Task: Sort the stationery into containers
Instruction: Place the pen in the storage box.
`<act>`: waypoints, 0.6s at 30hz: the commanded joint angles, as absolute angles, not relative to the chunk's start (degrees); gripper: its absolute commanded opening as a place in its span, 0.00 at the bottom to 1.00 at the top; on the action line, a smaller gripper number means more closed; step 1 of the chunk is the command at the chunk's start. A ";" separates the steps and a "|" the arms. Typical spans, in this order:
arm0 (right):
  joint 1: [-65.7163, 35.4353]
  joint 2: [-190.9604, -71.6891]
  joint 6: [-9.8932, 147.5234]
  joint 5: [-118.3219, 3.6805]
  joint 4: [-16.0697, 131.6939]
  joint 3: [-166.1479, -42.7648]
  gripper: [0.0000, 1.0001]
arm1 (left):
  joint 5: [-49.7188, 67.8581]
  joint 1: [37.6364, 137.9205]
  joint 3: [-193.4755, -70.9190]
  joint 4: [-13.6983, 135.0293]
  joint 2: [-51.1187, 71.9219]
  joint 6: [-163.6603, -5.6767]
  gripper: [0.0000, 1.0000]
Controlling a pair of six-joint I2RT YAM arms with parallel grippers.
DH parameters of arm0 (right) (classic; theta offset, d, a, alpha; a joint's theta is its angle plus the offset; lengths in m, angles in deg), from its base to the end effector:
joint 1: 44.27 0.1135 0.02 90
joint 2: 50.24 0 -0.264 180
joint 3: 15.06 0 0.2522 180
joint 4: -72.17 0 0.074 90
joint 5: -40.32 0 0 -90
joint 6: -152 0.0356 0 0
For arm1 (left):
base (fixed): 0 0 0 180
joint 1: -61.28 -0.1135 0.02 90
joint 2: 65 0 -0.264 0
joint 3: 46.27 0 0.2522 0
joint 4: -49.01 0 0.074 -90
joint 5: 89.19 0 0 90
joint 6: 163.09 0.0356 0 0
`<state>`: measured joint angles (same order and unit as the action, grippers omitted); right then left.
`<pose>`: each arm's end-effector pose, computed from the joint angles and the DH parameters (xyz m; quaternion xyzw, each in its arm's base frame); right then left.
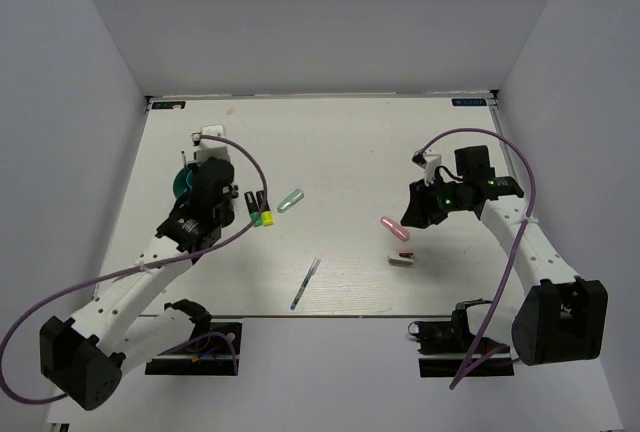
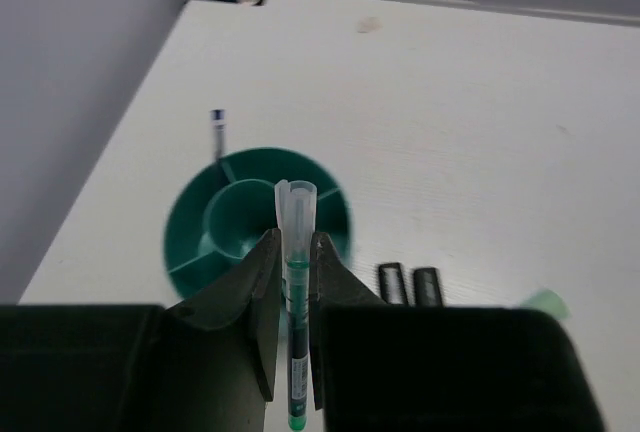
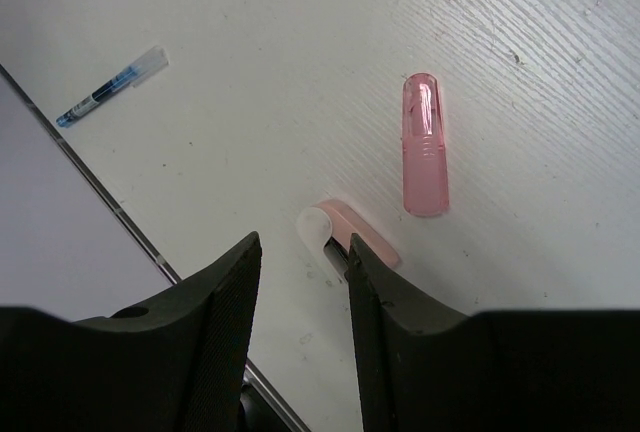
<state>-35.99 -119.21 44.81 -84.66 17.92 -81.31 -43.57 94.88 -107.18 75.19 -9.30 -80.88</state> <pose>0.2280 0.0538 0.2615 -0.2849 0.8731 0.2662 0.2927 0.1931 -0.0984 0.3189 -0.0382 0.7915 0.1057 0.6008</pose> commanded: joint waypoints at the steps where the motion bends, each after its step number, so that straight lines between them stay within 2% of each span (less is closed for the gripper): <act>1: -36.09 -118.88 43.81 -86.33 17.63 -81.38 0.44 | -44.39 88.10 -102.14 68.76 -10.41 -80.56 0.00; 3: -36.01 -118.89 43.90 -86.33 17.80 -81.21 0.44 | -37.36 80.99 -99.06 65.16 -11.47 -81.61 0.00; 4: -36.01 -118.89 43.98 -86.33 17.63 -81.29 0.44 | -28.20 79.14 -96.44 61.57 -13.05 -82.75 0.00; 5: -36.18 -118.89 43.98 -86.16 17.54 -81.29 0.44 | -23.58 71.90 -95.55 59.54 -13.32 -85.63 0.00; 8: -36.09 -119.50 43.98 -85.98 17.71 -81.29 0.44 | -8.21 63.67 -93.60 57.50 -12.89 -91.28 0.00; 12: -36.18 -120.29 43.81 -85.98 17.45 -81.47 0.44 | -0.71 58.74 -95.96 58.19 -11.92 -91.89 0.00; 18: -35.92 -121.26 43.72 -85.80 17.54 -81.65 0.44 | 5.28 58.64 -100.01 61.01 -11.74 -90.32 0.00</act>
<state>-35.99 -120.83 44.81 -84.79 17.87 -81.31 -2.13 59.02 -96.34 61.14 -11.38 -90.32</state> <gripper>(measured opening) 0.440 0.234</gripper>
